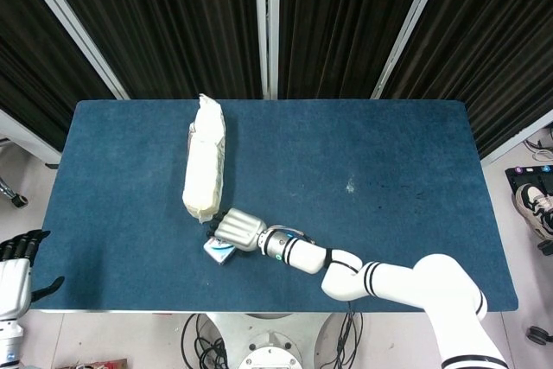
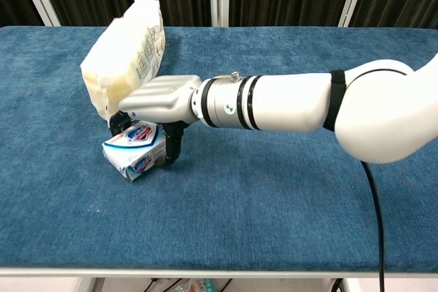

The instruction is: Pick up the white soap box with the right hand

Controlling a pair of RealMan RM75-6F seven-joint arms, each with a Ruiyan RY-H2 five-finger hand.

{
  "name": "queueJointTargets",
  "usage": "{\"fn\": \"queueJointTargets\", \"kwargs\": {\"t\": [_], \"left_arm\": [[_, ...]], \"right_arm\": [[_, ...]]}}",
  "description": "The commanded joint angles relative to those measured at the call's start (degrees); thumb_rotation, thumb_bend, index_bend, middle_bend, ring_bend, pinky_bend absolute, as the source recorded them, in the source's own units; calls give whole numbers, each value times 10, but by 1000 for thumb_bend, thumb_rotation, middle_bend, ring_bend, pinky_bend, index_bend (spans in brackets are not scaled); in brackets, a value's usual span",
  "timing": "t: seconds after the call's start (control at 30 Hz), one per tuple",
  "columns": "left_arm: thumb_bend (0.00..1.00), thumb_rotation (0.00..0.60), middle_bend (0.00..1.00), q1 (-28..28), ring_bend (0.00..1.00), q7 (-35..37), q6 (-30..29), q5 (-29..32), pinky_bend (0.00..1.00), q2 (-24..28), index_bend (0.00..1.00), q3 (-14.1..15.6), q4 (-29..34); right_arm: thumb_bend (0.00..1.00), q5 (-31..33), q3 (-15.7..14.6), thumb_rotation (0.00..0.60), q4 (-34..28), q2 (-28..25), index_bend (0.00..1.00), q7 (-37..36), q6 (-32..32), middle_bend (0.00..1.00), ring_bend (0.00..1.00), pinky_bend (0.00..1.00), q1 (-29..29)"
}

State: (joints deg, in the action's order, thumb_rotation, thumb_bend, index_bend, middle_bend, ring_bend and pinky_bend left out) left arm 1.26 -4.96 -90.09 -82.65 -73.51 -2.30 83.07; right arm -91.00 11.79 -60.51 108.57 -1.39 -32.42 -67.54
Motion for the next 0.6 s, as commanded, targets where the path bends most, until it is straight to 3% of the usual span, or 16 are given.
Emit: {"fn": "queueJointTargets", "kwargs": {"t": [0.03, 0.4, 0.6], "left_arm": [[0, 600, 197, 1, 167, 1, -2, -2, 192, 0, 211, 0, 0], [0, 600, 197, -6, 167, -11, -4, -16, 191, 1, 211, -3, 12], [0, 600, 197, -14, 167, -19, 0, -23, 191, 0, 211, -5, 18]], "right_arm": [[376, -12, -14, 600, 12, 4, 636, -4, -78, 567, 485, 592, 24], [379, -74, -39, 600, -160, -162, 677, -93, -363, 595, 512, 634, 153], [379, -104, -37, 600, -212, -209, 679, -120, -431, 594, 512, 635, 174]]}}
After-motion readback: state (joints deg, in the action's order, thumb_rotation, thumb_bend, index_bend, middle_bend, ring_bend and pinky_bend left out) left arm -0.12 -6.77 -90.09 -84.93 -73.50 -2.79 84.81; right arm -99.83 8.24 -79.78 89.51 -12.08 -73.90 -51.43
